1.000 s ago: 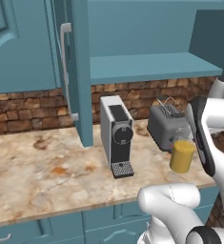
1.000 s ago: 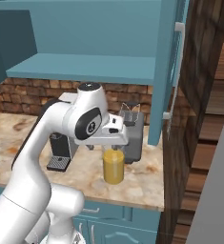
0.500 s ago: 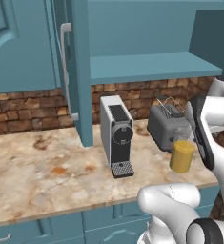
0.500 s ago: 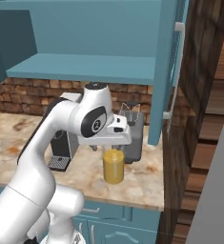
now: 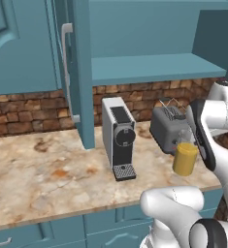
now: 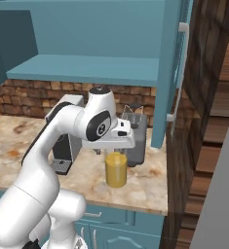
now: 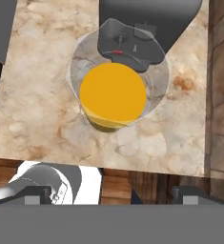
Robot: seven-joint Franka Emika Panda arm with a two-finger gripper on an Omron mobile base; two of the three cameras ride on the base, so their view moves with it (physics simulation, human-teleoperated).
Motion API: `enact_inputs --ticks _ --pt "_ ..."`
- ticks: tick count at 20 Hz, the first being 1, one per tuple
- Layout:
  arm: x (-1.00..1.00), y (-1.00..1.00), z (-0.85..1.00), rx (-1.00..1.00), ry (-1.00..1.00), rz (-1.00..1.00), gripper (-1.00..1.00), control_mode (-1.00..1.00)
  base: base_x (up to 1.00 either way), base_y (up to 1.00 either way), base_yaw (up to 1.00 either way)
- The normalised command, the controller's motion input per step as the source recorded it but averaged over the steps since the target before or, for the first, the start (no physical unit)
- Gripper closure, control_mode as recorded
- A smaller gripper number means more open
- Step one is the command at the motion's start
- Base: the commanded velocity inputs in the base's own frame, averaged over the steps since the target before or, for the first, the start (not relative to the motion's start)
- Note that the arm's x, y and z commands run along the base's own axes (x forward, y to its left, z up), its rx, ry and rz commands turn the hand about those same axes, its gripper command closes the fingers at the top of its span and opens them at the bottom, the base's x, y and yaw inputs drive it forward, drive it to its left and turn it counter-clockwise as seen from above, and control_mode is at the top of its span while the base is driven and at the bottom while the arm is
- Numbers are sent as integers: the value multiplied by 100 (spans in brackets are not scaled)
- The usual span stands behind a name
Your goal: There is a tray on the dining counter. Grab the cup, mug, and pitcher and place them on the tray. The pitcher may be placed next to the tray if it cannot fit the tray.
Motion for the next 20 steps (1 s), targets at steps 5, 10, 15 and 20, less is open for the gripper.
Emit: enact_inputs --ticks 5,10,15,20 --pt "6 0 0 0 2 0 -100 -100 0 0 0" --pt "8 0 -1 0 3 0 -100 -100 0 0 0" --pt "3 0 -2 0 0 0 -100 -100 0 0 0" --pt "3 -5 -13 1 0 1 -100 -100 0 0 0"
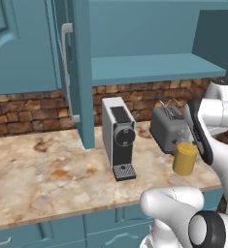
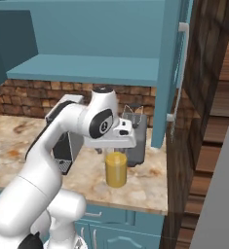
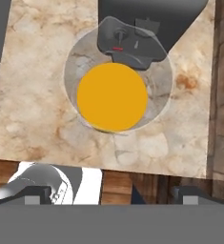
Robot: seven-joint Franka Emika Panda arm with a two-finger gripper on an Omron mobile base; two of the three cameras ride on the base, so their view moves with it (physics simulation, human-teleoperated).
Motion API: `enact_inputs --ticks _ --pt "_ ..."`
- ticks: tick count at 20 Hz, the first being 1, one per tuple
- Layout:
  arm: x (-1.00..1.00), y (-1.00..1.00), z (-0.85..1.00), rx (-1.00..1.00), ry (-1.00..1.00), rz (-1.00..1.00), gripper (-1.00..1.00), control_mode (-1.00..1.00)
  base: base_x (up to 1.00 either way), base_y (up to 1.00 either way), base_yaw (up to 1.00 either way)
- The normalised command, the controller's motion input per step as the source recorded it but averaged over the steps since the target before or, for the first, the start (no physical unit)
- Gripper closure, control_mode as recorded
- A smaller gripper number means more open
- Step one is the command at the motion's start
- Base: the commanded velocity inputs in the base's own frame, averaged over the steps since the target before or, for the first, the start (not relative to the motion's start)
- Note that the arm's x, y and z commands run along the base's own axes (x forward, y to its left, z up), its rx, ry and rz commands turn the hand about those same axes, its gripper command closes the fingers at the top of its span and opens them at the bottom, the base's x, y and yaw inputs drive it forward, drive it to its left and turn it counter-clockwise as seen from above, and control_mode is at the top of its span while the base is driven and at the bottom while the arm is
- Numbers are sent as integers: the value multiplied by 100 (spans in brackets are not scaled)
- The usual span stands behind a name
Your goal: There is a tray on the dining counter. Grab the cup, mug, and pitcher and place them on the tray. The pitcher may be placed next to the tray if it cannot fit the tray.
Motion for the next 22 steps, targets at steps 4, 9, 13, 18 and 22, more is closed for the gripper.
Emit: enact_inputs --ticks 4,9,13,18,22 --pt "0 -19 -22 6 0 2 -100 -100 0 0 0" --pt "7 -15 -14 4 0 2 -100 -100 0 0 0" --pt "14 -1 -9 0 0 0 -100 -100 0 0 0" --pt "11 0 -13 0 0 0 -100 -100 0 0 0" --pt "3 -6 -16 0 0 1 -100 -100 0 0 0"
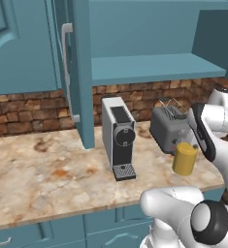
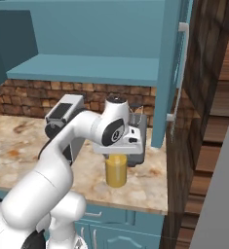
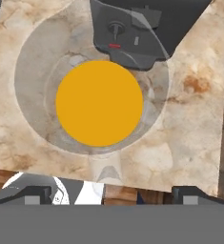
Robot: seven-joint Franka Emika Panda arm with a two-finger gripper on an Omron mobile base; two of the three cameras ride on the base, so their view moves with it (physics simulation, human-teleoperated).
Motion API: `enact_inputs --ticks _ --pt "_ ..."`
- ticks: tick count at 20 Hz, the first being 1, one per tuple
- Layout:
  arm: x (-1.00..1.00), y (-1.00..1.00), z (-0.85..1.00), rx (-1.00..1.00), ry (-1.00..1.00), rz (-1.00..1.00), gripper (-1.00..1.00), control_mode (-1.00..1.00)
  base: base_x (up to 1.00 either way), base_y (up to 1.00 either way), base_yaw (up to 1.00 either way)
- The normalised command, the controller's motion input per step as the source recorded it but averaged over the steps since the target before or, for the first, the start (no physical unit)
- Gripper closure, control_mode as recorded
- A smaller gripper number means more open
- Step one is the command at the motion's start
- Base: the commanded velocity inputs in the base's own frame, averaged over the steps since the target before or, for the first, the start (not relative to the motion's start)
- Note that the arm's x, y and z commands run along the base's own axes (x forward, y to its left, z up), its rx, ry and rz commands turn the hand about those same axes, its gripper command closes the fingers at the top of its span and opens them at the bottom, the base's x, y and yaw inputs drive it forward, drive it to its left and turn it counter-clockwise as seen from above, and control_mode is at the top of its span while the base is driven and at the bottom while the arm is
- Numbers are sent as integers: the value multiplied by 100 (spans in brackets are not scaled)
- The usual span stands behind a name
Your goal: There is a tray on the dining counter. Grab the cup, mug, and pitcher and place them on the tray. The pitcher may be placed next to the tray if it cannot fit the tray.
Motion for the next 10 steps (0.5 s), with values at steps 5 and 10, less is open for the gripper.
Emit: enact_inputs --ticks 5,10 --pt "7 -7 -18 0 0 2 -100 -100 0 0 0" --pt "16 -1 -13 0 0 1 -100 -100 0 0 0"
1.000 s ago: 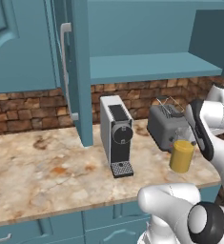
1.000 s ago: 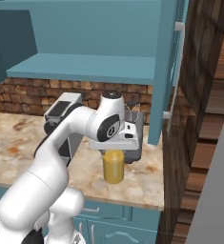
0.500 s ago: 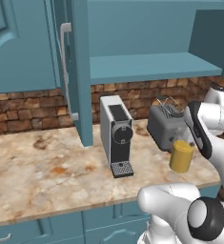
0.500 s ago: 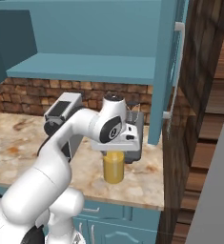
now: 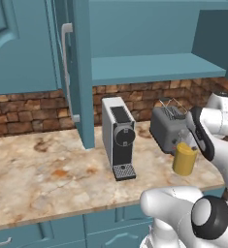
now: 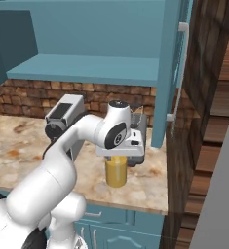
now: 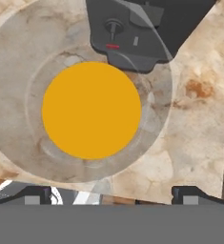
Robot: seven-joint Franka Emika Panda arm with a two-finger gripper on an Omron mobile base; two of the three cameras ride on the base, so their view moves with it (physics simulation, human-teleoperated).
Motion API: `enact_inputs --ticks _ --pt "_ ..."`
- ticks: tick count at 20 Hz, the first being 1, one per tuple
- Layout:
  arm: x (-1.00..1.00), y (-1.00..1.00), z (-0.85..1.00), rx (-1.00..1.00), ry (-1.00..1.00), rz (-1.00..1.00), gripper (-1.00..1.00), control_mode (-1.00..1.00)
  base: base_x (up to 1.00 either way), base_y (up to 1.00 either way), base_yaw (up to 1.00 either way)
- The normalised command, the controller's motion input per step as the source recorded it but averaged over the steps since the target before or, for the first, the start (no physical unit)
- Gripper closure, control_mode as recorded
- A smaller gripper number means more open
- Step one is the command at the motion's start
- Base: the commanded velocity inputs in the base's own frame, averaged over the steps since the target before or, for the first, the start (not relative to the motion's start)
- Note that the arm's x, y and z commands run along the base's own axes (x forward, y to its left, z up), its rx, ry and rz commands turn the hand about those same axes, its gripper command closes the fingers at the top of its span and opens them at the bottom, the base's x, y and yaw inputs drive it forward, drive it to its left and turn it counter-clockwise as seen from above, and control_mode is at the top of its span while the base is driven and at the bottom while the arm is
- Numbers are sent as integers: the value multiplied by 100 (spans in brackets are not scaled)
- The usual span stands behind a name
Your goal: There is a tray on the dining counter. Grab the cup, mug, and pitcher and place them on the tray. The pitcher may be placed next to the tray if it cannot fit the tray.
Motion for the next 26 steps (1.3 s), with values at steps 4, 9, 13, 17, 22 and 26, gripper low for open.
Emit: enact_inputs --ticks 4,9,13,17,22,26 --pt "14 0 -6 0 1 0 -100 -100 0 0 0" --pt "8 0 -3 0 2 0 -100 -100 0 0 0" --pt "2 0 -1 0 3 0 -100 -100 0 0 0" --pt "0 0 0 0 6 0 -100 -100 0 0 0" --pt "-14 0 -3 0 2 0 -100 -100 0 0 0" --pt "-29 0 0 0 0 1 -100 -100 0 0 0"
